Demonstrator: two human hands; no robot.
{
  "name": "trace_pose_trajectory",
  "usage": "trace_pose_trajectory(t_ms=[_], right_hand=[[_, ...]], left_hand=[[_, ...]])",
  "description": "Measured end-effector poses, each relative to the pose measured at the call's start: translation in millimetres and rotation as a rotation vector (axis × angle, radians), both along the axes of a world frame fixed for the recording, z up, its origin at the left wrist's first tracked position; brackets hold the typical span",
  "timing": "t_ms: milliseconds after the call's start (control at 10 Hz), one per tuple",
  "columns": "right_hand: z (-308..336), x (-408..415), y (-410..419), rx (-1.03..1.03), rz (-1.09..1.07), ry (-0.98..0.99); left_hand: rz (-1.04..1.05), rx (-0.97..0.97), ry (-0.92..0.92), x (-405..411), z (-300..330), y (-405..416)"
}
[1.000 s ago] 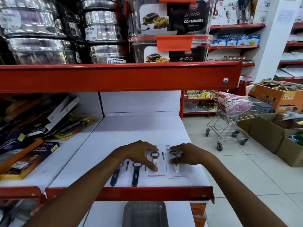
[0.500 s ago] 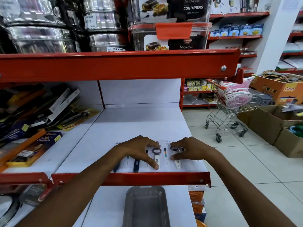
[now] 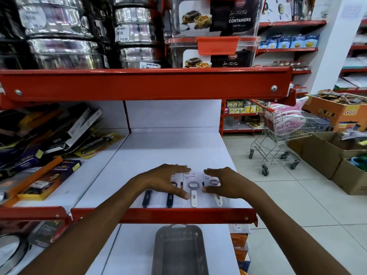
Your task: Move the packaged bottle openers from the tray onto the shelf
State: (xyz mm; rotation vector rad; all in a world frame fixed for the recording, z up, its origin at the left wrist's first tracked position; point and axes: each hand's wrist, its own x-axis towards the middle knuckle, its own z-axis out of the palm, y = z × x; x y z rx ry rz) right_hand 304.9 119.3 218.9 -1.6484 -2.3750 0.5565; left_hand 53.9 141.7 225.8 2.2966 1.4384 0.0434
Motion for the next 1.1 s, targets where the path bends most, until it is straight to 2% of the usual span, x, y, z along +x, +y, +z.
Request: trace_pose_trajectory(t_ms=[200,700,800,1000,1100], right_hand=[[-19,-50,-8,0.141,0.093,-0.06],[-15,-61,-21,0.087,0.07,-0.095],[-16,-59,-24,0.146,0.01,-0.146],[-13,-56,-33,0.111,-0.034,-0.138],[0,-60,-46,0.305,-0.095,-0.118]], left_hand=[[0.045,0.006,0.055,-55,1,-17],[-0.011,0.07,0.11,-63,-13,-29],[0.008,0.108,0.094,-62,-15,-31],[0.011,0.144,0.125,-58,-15,-40],[0.07,0.369,0.115,-55,-11,-54]])
